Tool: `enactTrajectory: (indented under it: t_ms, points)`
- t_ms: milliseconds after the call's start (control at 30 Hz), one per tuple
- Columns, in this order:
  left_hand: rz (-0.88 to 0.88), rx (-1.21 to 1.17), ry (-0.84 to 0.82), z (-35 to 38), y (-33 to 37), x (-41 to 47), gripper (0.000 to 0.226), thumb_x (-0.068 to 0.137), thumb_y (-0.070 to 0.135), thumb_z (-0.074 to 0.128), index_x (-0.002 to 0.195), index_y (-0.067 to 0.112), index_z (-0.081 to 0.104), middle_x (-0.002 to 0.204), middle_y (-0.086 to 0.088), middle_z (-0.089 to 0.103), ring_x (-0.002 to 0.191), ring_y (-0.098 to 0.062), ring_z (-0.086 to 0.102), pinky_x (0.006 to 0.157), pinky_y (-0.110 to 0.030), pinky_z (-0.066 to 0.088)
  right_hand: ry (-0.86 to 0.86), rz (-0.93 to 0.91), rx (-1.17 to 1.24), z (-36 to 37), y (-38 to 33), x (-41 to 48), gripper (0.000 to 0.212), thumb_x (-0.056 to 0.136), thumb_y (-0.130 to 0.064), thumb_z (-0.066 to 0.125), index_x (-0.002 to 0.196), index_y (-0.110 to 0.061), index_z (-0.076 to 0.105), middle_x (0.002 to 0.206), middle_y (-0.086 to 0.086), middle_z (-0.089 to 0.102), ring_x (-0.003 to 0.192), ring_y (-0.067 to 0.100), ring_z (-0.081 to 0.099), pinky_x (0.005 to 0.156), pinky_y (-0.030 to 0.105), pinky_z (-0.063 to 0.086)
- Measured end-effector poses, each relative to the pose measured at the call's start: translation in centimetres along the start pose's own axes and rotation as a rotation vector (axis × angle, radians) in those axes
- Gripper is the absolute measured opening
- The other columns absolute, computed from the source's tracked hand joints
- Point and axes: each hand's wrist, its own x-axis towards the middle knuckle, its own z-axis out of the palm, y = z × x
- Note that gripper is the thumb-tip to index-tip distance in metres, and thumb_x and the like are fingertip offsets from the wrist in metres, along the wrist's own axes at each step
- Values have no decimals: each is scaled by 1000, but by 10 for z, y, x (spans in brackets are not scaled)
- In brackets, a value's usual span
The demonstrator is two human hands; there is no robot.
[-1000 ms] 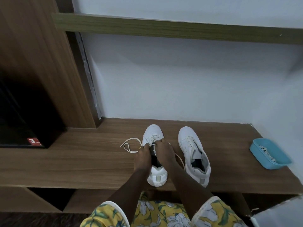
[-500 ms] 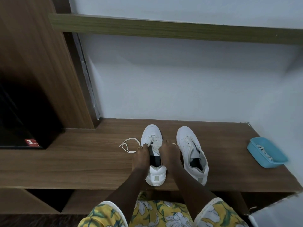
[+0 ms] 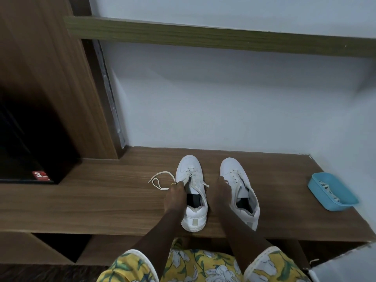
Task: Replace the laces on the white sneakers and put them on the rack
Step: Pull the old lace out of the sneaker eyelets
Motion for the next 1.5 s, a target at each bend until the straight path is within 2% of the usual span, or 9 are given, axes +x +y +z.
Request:
enactTrajectory:
  t_ms: [200,533,833,1000,1133,1267,1333,1433,1500]
  points:
    - [7,-87,11,3,-2,2,29,98,9,35,118,11,55,110,-11,58,100,-27,60,80,-34,48,56,-180,87,1,-30,5,27,97,-14,41,107,-9,65,107,8,65,95,23,62,82,29,48]
    - [-9,-238,-74,1,5,13,26,91,9,47,115,9,57,116,-10,61,105,-25,59,85,-30,44,-39,-262,123,3,-50,9,31,99,-14,39,119,-7,61,120,10,58,106,23,59,87,27,46]
    - [-115,-338,-90,0,13,17,16,91,7,42,97,11,56,88,-9,65,82,-26,64,73,-38,52,-36,-224,53,8,-50,11,29,99,-10,38,116,-5,61,120,10,58,110,23,58,87,28,48]
    - [-153,-541,-59,2,7,11,15,92,6,42,87,6,55,70,-1,57,68,-18,54,59,-27,44,-37,-264,12,6,-52,11,29,100,-10,38,119,-5,59,122,9,57,112,24,56,89,28,47]
    - [-123,-570,-48,-3,10,7,17,93,5,43,92,11,59,78,-5,62,76,-21,62,66,-29,49,50,-302,-19,5,-50,10,16,90,-21,62,102,-13,70,102,4,66,91,18,65,78,23,50]
    - [-128,-581,-101,-12,9,2,31,100,17,39,123,3,55,117,-19,60,110,-35,57,94,-40,49,8,-331,-8,12,-49,12,28,99,-15,42,119,-10,61,119,7,61,107,21,60,90,27,46]
    - [-111,-551,-104,-12,8,3,33,101,17,38,124,2,54,119,-20,59,112,-36,56,96,-41,47,30,-313,7,11,-50,14,27,100,-15,43,118,-10,61,118,7,63,106,21,61,88,26,48]
    - [-106,-519,-74,-12,8,3,24,98,10,38,108,15,60,86,-2,61,86,-22,59,71,-13,46,40,-330,8,12,-50,15,27,99,-12,42,117,-9,62,117,7,63,106,22,60,83,27,50]
    - [-120,-508,-64,-15,11,4,25,97,7,38,102,18,59,74,6,55,72,-12,55,58,-9,40,43,-331,26,13,-51,15,27,99,-12,42,117,-9,62,118,6,62,107,22,59,83,28,49]
